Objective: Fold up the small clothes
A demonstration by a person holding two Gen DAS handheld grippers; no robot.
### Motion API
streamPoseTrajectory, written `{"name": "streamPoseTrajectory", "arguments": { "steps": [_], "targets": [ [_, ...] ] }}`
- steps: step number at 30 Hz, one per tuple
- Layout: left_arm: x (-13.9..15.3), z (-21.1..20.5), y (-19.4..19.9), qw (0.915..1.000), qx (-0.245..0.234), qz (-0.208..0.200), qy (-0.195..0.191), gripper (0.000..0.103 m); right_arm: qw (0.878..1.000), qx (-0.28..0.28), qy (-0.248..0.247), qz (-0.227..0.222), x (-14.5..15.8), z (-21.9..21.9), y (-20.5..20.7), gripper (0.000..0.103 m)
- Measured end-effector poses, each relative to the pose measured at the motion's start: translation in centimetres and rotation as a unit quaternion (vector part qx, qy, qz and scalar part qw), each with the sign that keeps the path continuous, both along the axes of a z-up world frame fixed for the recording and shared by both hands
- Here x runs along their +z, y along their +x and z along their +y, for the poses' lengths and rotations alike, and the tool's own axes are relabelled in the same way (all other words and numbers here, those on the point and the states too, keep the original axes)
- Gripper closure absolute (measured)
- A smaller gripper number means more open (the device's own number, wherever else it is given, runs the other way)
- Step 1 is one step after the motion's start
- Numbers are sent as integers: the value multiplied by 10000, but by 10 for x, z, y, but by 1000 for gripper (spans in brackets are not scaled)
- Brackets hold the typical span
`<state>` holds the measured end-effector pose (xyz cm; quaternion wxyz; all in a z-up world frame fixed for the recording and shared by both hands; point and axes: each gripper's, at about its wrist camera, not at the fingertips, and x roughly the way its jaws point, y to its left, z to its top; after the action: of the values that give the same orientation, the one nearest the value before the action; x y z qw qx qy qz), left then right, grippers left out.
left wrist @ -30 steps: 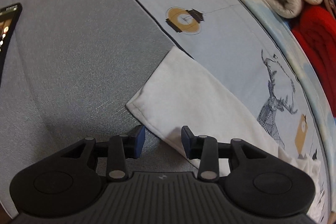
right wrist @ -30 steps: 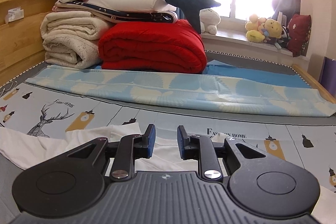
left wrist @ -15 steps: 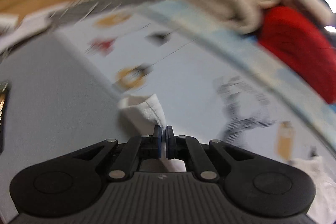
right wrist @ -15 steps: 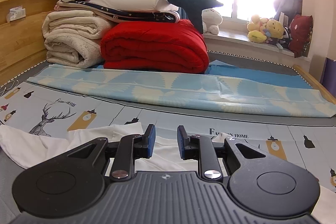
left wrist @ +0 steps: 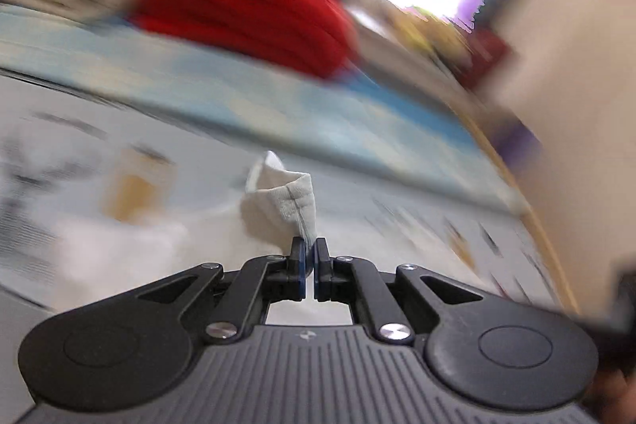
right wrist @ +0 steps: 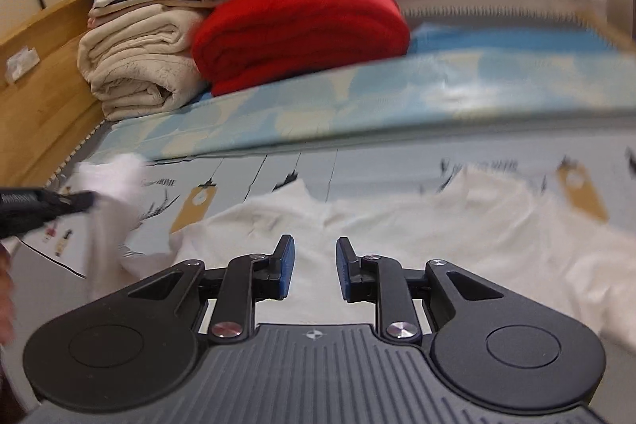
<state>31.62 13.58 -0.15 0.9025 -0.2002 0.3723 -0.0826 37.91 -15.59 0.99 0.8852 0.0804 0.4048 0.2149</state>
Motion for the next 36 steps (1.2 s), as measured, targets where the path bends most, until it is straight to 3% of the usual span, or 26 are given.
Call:
{"name": "streamPoseTrajectory", "arguments": {
  "steps": [2, 4, 7, 12, 15, 23, 26, 27, 29, 32, 36],
  "targets": [
    [-9, -28, 11, 9984, -509, 261, 31, 93, 9991, -123, 265, 322, -8, -6, 6, 78],
    [-11, -33, 15, 9983, -470, 276, 217, 75, 9971, -302, 427, 554, -15, -11, 10, 77],
    [-15, -8, 22, 9991, 31, 337, 252, 74, 9936, -556, 526, 828, -25, -18, 16, 70],
    [-18, 43, 33, 9925, 992, 517, 501, 74, 9867, -632, 565, 1389, -51, -13, 25, 70],
    [-14, 65, 36, 9873, 1337, 542, 666, 74, 9845, -700, 198, 1593, -68, -1, 27, 70],
    [-7, 98, 28, 9818, 1735, 511, 580, 74, 9807, -430, -383, 1866, -116, 30, 36, 70],
    [-4, 97, 26, 9817, 1736, 499, 596, 74, 9811, -240, -893, 1700, -124, 43, 34, 71],
    [-3, 97, 26, 9815, 1745, 491, 609, 74, 9815, -184, -960, 1647, -124, 44, 34, 72],
    [-1, 97, 25, 9810, 1774, 476, 630, 74, 9825, -116, -991, 1573, -120, 47, 33, 97],
    [0, 100, 25, 9783, 1906, 457, 670, 74, 9875, -124, -714, 1399, -98, 46, 32, 98],
    [2, 105, 25, 9747, 2067, 444, 718, 75, 9969, -329, 132, 709, -37, 20, 34, 98]
  ]
}}
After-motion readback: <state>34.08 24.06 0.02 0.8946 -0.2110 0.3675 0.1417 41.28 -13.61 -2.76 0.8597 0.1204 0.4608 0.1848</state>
